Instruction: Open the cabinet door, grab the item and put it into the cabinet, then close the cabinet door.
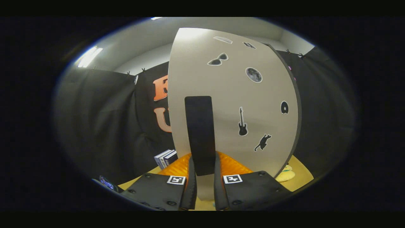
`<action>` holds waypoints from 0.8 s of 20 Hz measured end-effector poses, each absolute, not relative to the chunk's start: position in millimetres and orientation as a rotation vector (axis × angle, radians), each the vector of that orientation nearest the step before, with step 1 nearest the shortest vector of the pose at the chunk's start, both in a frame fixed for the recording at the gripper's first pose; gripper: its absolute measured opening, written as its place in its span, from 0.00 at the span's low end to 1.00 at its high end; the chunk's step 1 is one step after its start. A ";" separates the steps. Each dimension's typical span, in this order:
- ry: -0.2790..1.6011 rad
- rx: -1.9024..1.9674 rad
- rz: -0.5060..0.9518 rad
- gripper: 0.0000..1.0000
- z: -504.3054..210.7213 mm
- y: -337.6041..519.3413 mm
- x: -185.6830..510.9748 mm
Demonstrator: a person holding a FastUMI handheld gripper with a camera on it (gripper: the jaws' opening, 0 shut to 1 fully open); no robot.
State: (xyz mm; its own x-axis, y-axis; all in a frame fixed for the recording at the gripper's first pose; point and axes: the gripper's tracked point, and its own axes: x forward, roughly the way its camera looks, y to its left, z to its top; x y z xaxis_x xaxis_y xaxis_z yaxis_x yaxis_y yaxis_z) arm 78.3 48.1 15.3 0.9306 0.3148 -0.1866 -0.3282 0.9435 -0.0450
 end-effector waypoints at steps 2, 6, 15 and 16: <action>0.180 -0.073 0.360 0.30 20.1 35.0 65.0; 0.191 -0.051 0.428 0.30 23.1 23.7 53.5; 0.188 -0.021 0.537 0.30 30.6 -8.6 29.6; 0.185 -0.012 0.545 0.30 32.4 -12.4 27.5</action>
